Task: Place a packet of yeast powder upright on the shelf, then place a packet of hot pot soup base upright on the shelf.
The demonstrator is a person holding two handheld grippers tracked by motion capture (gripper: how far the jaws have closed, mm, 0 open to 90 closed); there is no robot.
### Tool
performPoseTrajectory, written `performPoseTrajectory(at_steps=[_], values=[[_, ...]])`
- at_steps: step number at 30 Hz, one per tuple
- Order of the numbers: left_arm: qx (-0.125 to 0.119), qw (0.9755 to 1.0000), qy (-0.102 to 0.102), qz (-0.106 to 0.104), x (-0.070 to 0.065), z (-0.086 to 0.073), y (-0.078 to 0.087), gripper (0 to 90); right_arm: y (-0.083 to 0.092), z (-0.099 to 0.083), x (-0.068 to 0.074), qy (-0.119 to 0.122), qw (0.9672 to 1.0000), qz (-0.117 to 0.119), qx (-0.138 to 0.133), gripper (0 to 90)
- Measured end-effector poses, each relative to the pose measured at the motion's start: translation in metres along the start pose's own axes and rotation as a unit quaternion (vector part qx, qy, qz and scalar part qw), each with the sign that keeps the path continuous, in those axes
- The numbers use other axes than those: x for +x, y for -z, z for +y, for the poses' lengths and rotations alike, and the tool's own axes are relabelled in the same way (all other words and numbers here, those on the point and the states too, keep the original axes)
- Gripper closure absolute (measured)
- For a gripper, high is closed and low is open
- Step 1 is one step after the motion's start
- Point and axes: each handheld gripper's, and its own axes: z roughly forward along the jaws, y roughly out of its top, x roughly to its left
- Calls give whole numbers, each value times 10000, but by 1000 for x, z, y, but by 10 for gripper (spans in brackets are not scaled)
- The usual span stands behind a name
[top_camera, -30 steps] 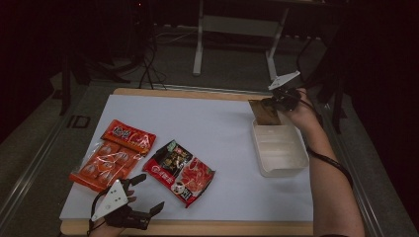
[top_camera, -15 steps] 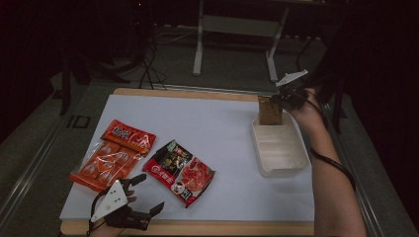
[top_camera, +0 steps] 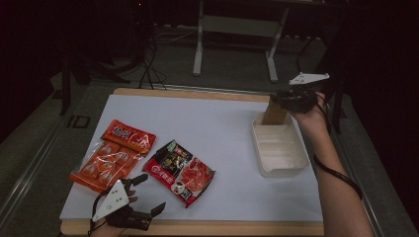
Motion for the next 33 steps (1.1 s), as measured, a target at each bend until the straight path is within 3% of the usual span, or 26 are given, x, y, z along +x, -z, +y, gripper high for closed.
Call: performPoseTrajectory(at_steps=[2, 7, 9, 13, 16, 20, 21, 23, 25, 27, 29, 33], values=[[-1, 10000, 9, -7, 0, 0, 0, 33, 4, -2, 6, -6, 9998, 50, -178, 549], [41, 10000, 3, -6, 0, 0, -1, 33, 9, -6, 18, -55, 9996, 35, -291, 407], [45, 10000, 13, -10, 0, 0, -1, 32, 10, -8, 23, -103, 9994, 155, -307, 265], [45, 10000, 22, 67, 0, 1, -3, 33, 17, -13, 32, -344, 9972, 404, -519, 128], [149, 9995, -133, 227, 1, 3, -5, 33, 25, -19, 41, -385, 9957, 513, -673, 102], [88, 9996, 86, 234, 2, 10, -4, 34, 35, -29, 57, -308, 9931, 643, -928, 110], [150, 9994, 146, 276, 3, 12, -4, 38, 37, -32, 61, -285, 9933, 622, -936, 154], [169, 9987, 352, 316, 5, 15, -4, 38, 41, -39, 69, -355, 9910, 799, -1010, 149], [299, 9972, 528, 428, 7, 19, -4, 38, 44, -44, 78, -258, 9919, 752, -989, 143], [334, 9966, 582, 478, 8, 24, -4, 38, 47, -49, 86, -263, 9894, 895, -1110, 147], [368, 9964, 589, 492, 8, 29, -3, 38, 50, -53, 94, -242, 9903, 834, -1089, 147], [319, 9966, 540, 534, 9, 38, -2, 38, 59, -61, 109, -68, 9886, 828, -1257, 169]])
